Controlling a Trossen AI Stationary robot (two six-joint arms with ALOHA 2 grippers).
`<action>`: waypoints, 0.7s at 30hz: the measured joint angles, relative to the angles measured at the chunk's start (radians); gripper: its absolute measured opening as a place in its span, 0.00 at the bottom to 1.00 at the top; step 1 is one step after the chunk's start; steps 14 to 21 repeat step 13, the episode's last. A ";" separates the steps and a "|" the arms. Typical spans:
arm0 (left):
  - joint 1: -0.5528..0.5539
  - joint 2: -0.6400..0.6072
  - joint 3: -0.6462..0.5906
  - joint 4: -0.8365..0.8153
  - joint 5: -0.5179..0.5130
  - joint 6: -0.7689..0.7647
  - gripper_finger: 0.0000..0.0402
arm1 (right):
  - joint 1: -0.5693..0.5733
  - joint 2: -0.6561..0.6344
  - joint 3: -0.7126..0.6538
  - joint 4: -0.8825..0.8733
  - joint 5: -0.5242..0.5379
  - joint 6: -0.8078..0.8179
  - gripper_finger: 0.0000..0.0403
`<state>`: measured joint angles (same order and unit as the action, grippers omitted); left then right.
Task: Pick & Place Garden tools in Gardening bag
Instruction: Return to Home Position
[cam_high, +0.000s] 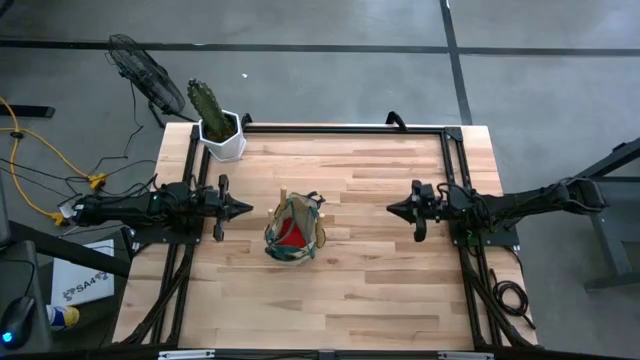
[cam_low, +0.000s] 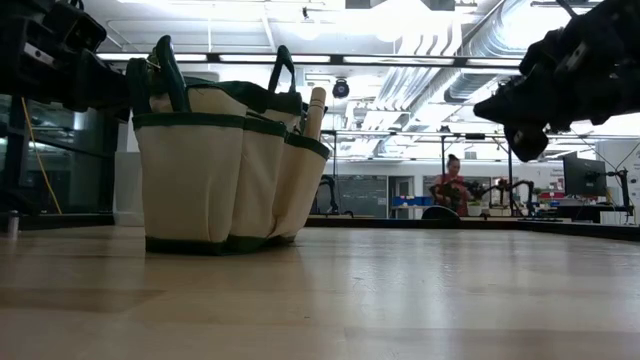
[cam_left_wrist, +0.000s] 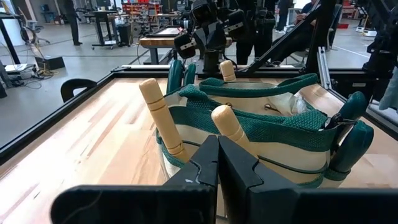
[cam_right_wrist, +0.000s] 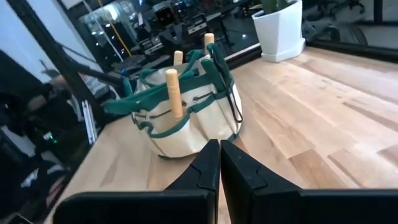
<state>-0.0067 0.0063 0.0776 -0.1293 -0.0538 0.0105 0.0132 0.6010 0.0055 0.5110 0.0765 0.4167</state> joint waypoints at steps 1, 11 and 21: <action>0.000 0.000 0.000 0.000 0.000 0.000 0.00 | 0.000 0.000 0.000 0.000 0.000 -0.015 0.01; 0.000 0.000 0.000 0.000 0.000 0.000 0.00 | 0.000 0.000 0.000 0.000 0.000 -0.055 0.01; 0.000 0.000 0.000 0.000 0.000 0.000 0.00 | 0.000 0.000 0.000 0.000 0.000 -0.055 0.01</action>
